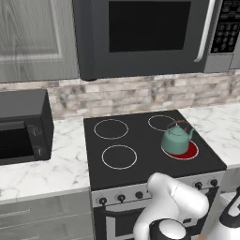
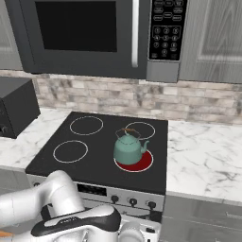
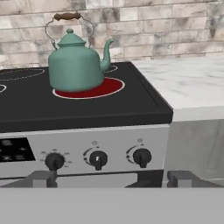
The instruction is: Lower the heat of the kettle.
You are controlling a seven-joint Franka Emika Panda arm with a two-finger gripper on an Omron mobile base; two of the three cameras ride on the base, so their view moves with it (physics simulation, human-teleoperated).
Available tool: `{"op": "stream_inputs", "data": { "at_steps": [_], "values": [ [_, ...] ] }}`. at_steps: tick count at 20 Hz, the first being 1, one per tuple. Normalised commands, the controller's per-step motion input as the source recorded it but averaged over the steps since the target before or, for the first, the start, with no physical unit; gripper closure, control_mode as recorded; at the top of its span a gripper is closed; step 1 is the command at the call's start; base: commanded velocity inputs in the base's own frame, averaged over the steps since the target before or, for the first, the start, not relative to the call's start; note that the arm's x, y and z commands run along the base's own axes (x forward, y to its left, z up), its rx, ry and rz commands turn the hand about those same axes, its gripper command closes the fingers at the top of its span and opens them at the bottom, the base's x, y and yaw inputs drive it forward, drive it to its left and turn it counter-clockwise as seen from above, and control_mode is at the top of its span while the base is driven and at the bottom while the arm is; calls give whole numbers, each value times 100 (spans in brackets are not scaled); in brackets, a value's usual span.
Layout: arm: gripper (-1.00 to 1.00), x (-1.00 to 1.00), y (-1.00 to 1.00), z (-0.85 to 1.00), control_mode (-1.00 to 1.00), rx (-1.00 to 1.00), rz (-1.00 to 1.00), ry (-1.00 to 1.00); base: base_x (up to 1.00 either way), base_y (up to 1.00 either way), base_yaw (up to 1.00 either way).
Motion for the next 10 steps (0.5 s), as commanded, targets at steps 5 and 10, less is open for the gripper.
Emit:
{"op": "stream_inputs", "data": {
  "at_steps": [5, 10],
  "values": [
    [-100, 9, 0, 0, -100, -1, 0, 0, 0, 0, 0],
    [-100, 7, -4, 0, -100, 0, 0, -2, 0, 0, 0]
  ]
}}
